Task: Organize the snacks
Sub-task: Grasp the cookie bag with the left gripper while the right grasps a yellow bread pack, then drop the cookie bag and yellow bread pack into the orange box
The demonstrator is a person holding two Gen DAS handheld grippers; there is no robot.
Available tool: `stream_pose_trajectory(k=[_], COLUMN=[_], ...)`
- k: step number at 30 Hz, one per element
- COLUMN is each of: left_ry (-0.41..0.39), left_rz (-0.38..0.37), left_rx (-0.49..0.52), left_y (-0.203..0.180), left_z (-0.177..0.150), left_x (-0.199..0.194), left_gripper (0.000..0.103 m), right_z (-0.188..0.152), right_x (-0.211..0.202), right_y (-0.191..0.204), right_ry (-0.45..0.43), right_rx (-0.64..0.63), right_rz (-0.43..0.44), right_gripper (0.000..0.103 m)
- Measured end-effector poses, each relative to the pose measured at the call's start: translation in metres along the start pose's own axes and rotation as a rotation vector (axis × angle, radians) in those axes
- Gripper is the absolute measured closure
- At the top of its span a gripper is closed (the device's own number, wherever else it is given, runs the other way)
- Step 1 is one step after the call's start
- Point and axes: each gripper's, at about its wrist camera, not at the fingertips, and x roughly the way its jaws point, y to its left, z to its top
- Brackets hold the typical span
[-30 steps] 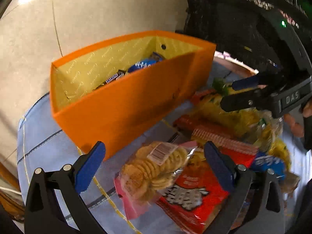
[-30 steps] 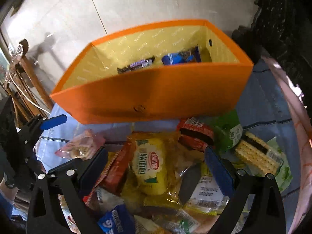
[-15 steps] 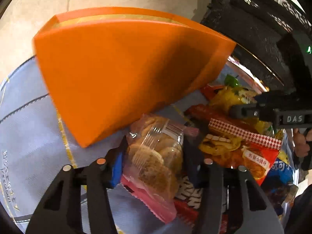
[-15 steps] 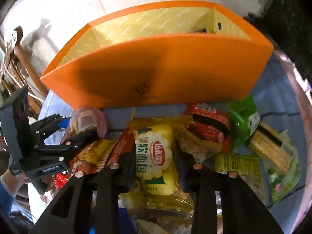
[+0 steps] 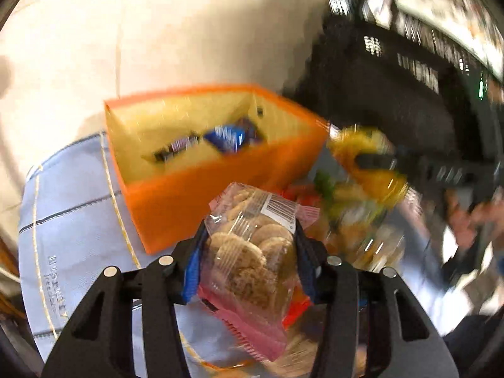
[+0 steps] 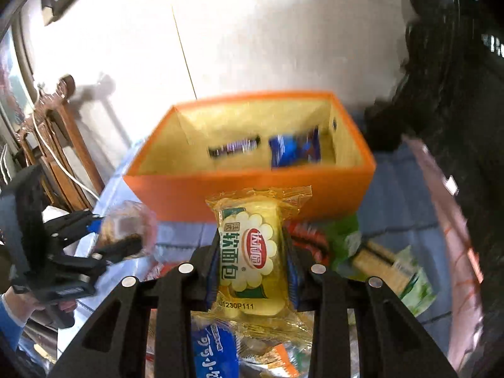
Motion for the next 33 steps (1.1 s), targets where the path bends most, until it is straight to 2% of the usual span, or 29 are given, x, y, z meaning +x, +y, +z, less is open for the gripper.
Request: stream_pose_trajectory(k=[1, 3, 5, 7, 11, 13, 19, 20, 21, 22, 23, 26, 30, 33], left_ry=[-0.016, -0.026, -0.022, -0.009, 0.008, 0.024, 0.038, 0.036, 0.036, 0.032, 0.019, -0.012, 0.043, 0.067], left_rz=[0.008, 0.084, 0.212, 0.389, 0.536, 0.556, 0.527, 0.519, 0.508, 0.514, 0.548, 0.565, 0.551, 0.509], left_rx=[-0.011, -0.029, -0.026, -0.043, -0.106, -0.105, -0.103, -0.094, -0.083, -0.071, -0.056, 0.000, 0.041, 0.104], left_y=[0.000, -0.003, -0.007, -0.007, -0.001, 0.001, 0.007, 0.004, 0.003, 0.005, 0.002, -0.005, -0.010, -0.024], left_z=[0.009, 0.035, 0.057, 0.082, 0.109, 0.117, 0.123, 0.122, 0.124, 0.122, 0.122, 0.120, 0.110, 0.087], left_x=[-0.006, -0.015, -0.012, -0.003, 0.018, 0.028, 0.043, 0.049, 0.059, 0.062, 0.062, 0.060, 0.056, 0.043], left_gripper=[0.054, 0.054, 0.054, 0.054, 0.054, 0.054, 0.053, 0.049, 0.044, 0.019, 0.004, 0.004, 0.004, 0.004], right_z=[0.009, 0.025, 0.047, 0.072, 0.110, 0.119, 0.124, 0.124, 0.125, 0.124, 0.122, 0.116, 0.107, 0.096], right_x=[-0.003, -0.006, -0.002, 0.010, 0.039, 0.050, 0.074, 0.079, 0.083, 0.085, 0.085, 0.080, 0.064, 0.047], right_y=[-0.004, -0.010, -0.017, -0.025, -0.036, -0.041, -0.048, -0.048, -0.048, -0.049, -0.049, -0.048, -0.054, -0.056], right_ry=[-0.013, -0.038, -0.068, -0.081, -0.094, -0.083, -0.052, -0.035, -0.019, -0.018, -0.018, -0.017, -0.002, 0.006], right_rx=[0.005, 0.014, 0.019, 0.039, 0.055, 0.073, 0.069, 0.064, 0.060, 0.064, 0.057, 0.028, 0.036, 0.026], right_rz=[0.006, 0.009, -0.002, -0.023, -0.084, -0.087, -0.113, -0.105, -0.094, -0.090, -0.093, -0.125, -0.111, -0.101], right_gripper=[0.069, 0.069, 0.069, 0.069, 0.069, 0.069, 0.067, 0.054, 0.018, 0.005, 0.004, 0.004, 0.004, 0.004])
